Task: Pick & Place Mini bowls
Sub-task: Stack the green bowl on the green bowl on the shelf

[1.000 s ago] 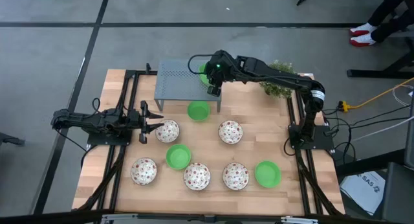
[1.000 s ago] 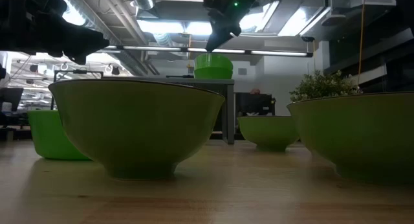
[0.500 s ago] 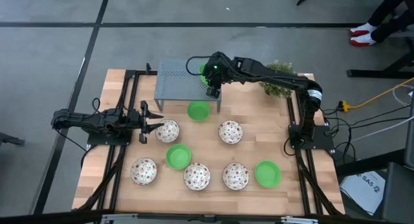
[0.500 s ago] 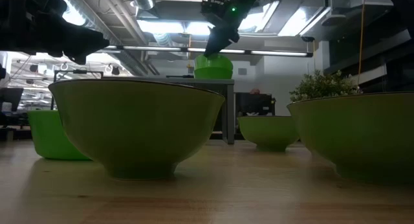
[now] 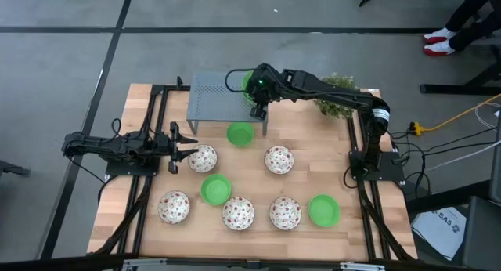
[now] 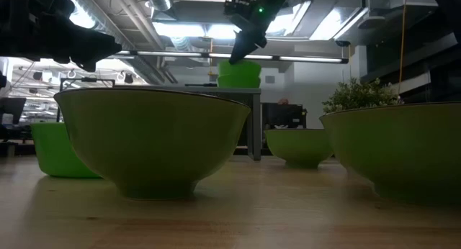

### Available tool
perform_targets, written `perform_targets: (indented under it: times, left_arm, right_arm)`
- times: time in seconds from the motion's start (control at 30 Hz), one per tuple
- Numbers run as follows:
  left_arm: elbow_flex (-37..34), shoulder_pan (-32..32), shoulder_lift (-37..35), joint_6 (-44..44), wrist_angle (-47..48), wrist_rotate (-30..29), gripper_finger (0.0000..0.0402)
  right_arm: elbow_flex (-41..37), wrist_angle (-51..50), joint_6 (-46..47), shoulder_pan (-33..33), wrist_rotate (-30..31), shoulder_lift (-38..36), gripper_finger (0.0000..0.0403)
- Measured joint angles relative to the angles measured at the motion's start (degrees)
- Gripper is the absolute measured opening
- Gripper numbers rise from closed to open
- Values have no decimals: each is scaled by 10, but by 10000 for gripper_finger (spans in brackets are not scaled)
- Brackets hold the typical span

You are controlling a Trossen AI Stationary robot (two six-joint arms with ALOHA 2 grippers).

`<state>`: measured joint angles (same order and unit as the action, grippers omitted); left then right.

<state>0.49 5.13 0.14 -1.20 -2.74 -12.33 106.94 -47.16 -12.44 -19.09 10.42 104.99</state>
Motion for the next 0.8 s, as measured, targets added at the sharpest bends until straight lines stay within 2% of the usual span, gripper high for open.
perform_targets:
  times: [0.5,0.8]
  left_arm:
    - [0,0,0,0,0,0,143]
    - [0,0,0,0,0,0,143]
  right_arm:
    - [0,-5,-4,-2,16,0,9]
    - [0,-6,-3,-8,16,0,42]
